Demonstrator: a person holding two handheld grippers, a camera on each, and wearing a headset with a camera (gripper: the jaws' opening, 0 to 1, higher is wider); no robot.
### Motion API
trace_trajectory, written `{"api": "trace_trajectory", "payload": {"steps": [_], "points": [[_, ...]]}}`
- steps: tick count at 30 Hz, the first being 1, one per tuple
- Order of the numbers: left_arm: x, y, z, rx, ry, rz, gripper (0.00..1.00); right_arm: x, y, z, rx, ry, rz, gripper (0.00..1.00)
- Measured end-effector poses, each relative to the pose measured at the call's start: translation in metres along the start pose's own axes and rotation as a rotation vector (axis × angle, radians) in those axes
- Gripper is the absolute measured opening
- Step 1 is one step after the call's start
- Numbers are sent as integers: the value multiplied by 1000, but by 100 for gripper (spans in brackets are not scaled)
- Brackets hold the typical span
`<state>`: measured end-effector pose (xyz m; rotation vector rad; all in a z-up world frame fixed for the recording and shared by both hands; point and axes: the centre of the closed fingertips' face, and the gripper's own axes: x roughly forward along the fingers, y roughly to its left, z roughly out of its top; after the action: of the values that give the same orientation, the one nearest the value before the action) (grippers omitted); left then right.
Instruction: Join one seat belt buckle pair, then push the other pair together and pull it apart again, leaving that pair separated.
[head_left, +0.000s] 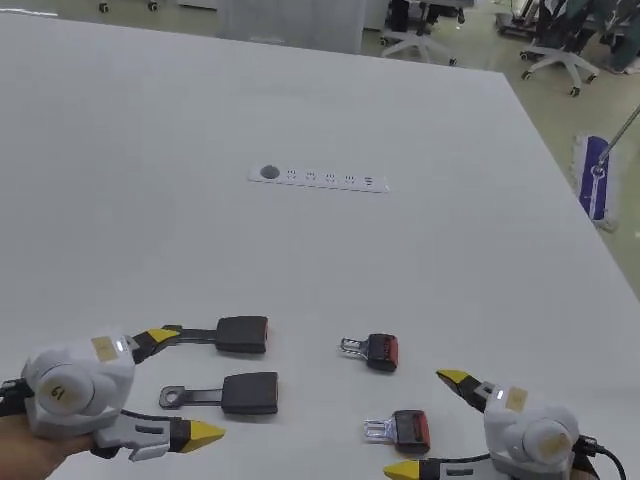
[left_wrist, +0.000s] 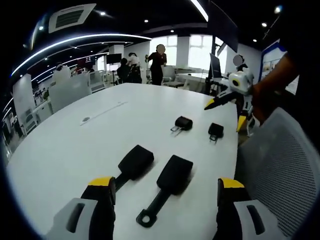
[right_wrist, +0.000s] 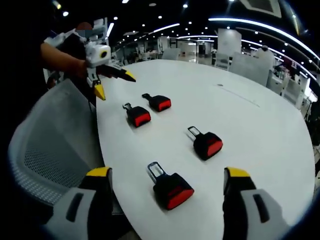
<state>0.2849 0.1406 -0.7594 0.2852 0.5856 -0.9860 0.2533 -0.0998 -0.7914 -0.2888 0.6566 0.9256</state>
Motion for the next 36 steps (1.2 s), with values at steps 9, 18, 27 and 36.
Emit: {"api": "trace_trajectory", "payload": {"steps": [9,18,27,36], "points": [[23,-8,-5,49,56,-62,83,8,-1,-5,-11,30,61,87],[42,-11,-14,61,97,-105,79,12,-3,-19,-33,79,112,84],[59,-11,-26,85,148,-150,74,17,-4,-27,-34,112,174,75],[70,-16,-36,174,215,-209,67,18,2,-41,-92,172,248,63]]}}
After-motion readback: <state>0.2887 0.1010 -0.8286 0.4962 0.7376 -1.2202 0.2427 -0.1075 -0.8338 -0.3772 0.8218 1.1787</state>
